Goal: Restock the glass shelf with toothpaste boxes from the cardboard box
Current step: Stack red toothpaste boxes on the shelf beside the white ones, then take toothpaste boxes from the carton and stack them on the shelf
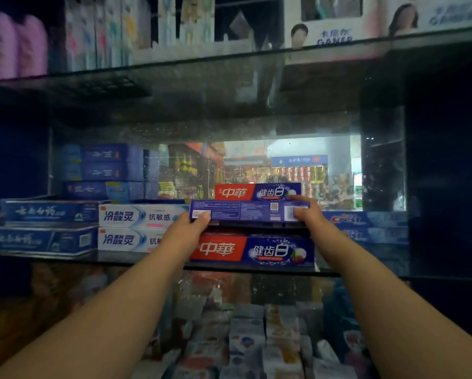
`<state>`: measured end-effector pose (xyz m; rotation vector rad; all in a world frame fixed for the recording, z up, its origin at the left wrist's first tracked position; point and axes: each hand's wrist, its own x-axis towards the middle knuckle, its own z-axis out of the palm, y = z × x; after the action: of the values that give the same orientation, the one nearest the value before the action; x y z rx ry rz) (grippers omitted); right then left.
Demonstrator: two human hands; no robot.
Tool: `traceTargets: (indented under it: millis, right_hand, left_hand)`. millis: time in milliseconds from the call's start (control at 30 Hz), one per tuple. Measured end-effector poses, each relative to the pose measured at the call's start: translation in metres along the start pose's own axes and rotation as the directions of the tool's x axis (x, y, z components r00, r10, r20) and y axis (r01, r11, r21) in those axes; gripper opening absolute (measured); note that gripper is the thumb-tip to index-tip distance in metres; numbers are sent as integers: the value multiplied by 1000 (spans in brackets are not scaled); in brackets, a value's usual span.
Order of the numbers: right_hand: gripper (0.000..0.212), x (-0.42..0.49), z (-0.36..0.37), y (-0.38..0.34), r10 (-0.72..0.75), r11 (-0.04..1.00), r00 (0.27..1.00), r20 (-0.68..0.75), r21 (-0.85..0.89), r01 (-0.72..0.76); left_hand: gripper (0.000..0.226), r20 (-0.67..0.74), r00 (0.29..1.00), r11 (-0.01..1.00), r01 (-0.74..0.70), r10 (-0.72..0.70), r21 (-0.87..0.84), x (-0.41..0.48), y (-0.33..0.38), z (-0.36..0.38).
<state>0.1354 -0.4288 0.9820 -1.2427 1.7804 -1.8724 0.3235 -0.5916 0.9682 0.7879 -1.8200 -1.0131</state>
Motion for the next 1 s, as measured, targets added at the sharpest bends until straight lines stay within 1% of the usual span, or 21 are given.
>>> traceTargets:
  millis: [100,167,300,367,433,467,500,533,600,667,733,800,900,1000]
  right_hand:
    - [52,2,-3,11,2,998,998,65,-55,2]
    - [58,1,-7,15,-5,997,996,85,-80,12]
    - [60,-4,-5,11,-20,996,997,70,-82,25]
    - [59,-9,-3,9,-45,991,998,43,-124,50]
    - [57,-18,1,7,-101,978,995,1,-184,100]
    - [57,-22,5,7,-151,961,988,-33,-240,139]
    - [58,-25,9,7,-203,928,976,-74,-333,168]
    - [61,-27,13,7,-256,869,960,-111,-462,178]
    - [65,-35,24,7,-360,709,920,-157,-687,160]
    - [64,-46,35,5,-423,606,890,-171,-784,137]
    - [61,-60,49,5,-473,556,867,-157,-817,155]
    - [57,-77,69,7,-510,537,855,-97,-812,229]
    - [54,-101,105,19,-541,534,841,-7,-775,338]
    - [56,-119,137,42,-569,526,820,59,-740,419]
  left_hand:
    - [35,-105,994,987,-13,30,161,1,-4,7]
    - [34,-150,987,979,-28,59,204,1,-5,10]
    - [32,-184,977,981,-77,109,176,-4,-6,13]
    - [32,-187,975,983,-93,122,156,-8,-6,11]
    - [33,-183,975,987,-103,125,127,-13,-6,9]
    - [32,-180,974,987,-114,134,114,-17,-6,8]
    - [31,-177,974,987,-126,143,102,-21,-5,7]
    - [31,-174,974,988,-133,145,81,-25,-3,5]
    - [35,-169,975,989,-142,146,31,-34,-1,1]
    - [42,-164,977,990,-135,139,32,-43,-1,-4]
    - [51,-153,981,992,-124,122,-3,-51,-3,-10]
    - [55,-142,983,991,-123,116,-42,-62,-8,-15]
    - [52,-156,981,993,-116,111,-27,-81,-23,-24]
    - [48,-228,967,994,-113,113,13,-100,-54,-37]
